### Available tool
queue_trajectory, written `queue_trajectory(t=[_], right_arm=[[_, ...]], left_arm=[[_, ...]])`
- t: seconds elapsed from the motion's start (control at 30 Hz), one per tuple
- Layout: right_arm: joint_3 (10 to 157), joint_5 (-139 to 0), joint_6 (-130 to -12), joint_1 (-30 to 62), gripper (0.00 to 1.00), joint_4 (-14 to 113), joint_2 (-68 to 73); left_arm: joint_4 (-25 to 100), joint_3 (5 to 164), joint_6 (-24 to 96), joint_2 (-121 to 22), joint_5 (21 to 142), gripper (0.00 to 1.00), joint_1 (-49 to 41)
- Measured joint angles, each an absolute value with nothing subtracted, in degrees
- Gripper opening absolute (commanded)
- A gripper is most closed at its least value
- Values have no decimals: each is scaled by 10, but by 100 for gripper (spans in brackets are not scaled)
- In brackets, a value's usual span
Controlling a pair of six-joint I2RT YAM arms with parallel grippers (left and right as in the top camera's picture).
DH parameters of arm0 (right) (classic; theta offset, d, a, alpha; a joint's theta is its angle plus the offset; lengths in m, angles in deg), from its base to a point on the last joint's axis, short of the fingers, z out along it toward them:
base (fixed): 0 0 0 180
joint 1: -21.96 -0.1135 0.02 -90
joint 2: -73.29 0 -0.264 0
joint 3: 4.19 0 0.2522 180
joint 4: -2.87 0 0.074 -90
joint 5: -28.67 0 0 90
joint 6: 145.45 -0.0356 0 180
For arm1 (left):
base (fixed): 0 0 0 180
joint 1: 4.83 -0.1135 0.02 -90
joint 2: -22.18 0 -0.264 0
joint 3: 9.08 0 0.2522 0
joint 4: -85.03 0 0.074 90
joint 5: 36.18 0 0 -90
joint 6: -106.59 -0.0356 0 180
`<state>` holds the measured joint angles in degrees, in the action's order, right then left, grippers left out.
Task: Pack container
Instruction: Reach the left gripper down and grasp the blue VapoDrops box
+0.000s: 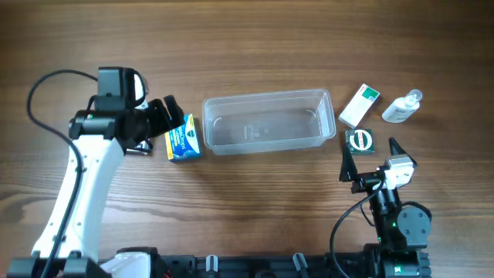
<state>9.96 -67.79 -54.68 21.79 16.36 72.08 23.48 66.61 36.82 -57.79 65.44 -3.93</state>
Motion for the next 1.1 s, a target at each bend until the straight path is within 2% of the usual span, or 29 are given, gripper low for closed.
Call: queue_trajectory(t=[0.1,0.43,0.73,1.1], right_arm=[[100,-678,-547,218,100,164,721],[100,-678,-547,218,100,164,721],[100,-678,-547,218,100,164,721],[100,-678,-547,218,100,164,721]], left_arm=[[235,666,358,-584,655,99,-30],[237,666,349,-599,544,100,49],[241,667,350,-694,516,100,50],[281,667,337,-738,515,100,50]])
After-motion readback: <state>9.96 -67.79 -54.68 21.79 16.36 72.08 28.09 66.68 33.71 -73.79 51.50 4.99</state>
